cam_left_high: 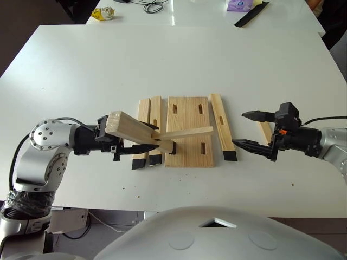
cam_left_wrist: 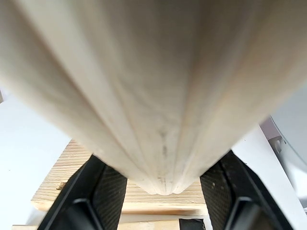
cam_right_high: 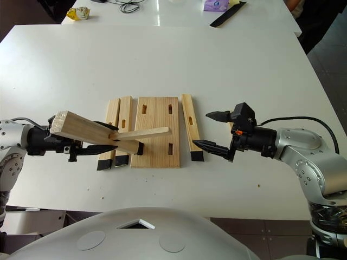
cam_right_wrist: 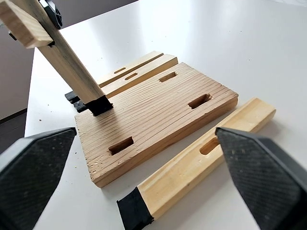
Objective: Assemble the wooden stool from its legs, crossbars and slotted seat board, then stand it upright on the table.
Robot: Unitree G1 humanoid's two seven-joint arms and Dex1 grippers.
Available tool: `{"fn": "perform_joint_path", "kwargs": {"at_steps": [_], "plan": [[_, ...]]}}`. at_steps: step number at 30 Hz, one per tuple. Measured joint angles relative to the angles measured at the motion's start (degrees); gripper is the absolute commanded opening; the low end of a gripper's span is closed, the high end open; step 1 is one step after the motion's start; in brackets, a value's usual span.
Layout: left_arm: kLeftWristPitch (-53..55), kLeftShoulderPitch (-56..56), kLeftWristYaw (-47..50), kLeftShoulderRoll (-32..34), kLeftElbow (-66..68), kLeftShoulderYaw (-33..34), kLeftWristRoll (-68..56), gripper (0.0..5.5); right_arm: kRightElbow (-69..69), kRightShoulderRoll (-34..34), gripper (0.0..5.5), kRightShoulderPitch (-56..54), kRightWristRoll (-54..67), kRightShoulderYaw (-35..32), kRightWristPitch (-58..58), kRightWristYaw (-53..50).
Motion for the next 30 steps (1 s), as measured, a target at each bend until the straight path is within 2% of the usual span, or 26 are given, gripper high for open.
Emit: {"fn": "perform_joint_path", "kwargs": {"at_steps": [9, 15, 22, 30], "plan": [[-3.18, 0.79, -1.21, 0.45, 1.01, 0.06, 0.55, 2.08, -0.42, 0.22, 5.35, 0.81, -0.12, 0.35, -1.0, -1.09], [-4.69, -1.81, 0.15, 2.2, 0.38, -3.05, 3.44, 2.08, -0.42, 0.24, 5.35, 0.58, -0.17, 0.97, -1.1, -1.53], [4.38, -6.29, 3.04, 4.94, 0.27, -6.86, 4.63, 2.08, -0.36, 0.28, 5.35, 0.02, -0.59, 1.77, -1.44, -1.63], [6.58, -8.16, 5.04, 4.67, 1.15, -8.74, 4.33, 2.08, -0.32, 0.3, 5.35, -0.15, -1.28, 2.29, -1.49, -1.66]]}}
